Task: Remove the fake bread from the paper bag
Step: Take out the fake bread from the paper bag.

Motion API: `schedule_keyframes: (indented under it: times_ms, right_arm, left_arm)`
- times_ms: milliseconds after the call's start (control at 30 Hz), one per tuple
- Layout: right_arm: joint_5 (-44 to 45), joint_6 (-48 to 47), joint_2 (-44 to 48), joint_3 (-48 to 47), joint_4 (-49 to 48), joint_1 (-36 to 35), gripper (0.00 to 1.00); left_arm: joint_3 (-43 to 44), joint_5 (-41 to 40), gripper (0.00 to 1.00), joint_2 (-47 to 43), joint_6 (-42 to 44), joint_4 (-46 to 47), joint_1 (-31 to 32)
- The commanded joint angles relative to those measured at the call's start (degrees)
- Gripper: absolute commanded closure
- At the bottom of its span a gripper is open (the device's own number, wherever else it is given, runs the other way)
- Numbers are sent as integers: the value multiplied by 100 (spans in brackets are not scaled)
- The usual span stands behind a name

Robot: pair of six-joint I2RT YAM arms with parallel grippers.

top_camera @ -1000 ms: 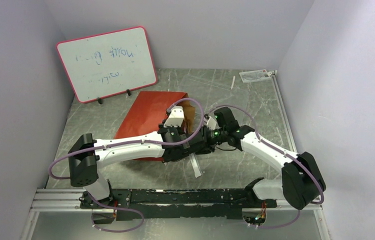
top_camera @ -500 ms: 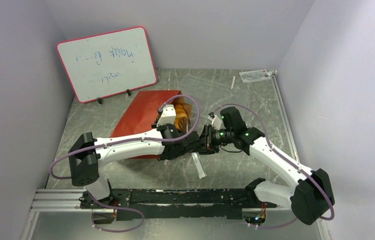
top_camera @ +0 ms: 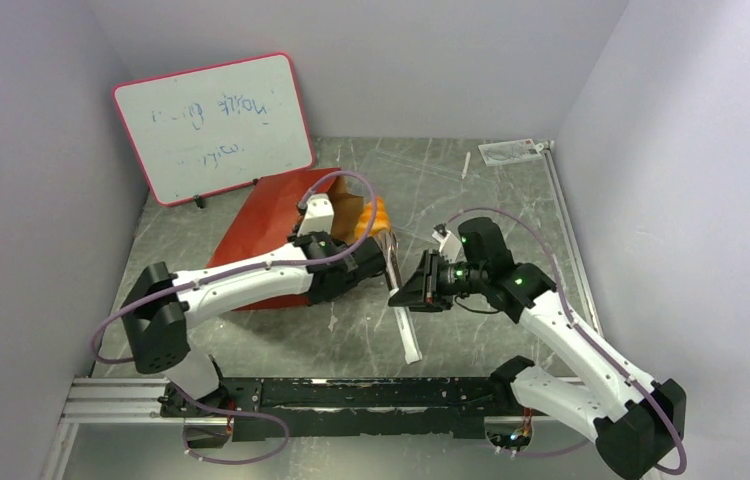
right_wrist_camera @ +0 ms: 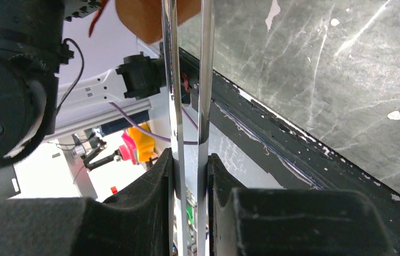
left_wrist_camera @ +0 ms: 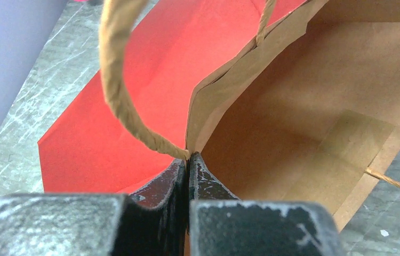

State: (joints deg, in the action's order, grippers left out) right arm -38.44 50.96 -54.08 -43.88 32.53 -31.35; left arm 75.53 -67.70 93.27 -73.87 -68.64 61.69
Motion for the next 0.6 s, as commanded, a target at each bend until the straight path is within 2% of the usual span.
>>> schedule_keyframes:
  times_ms: [0, 300, 567]
  right_arm:
    - [289, 103, 238, -427, 65, 33, 100]
    - [589, 347, -77, -696, -438, 62, 100]
    - [450, 606, -790, -837, -1516, 280, 100]
  left_arm:
    - [-361, 72, 93, -592, 960, 891, -184]
    - [-597, 147, 93, -908, 1558, 1161, -315]
    - [-931, 428, 93, -1276, 2122, 1530, -350]
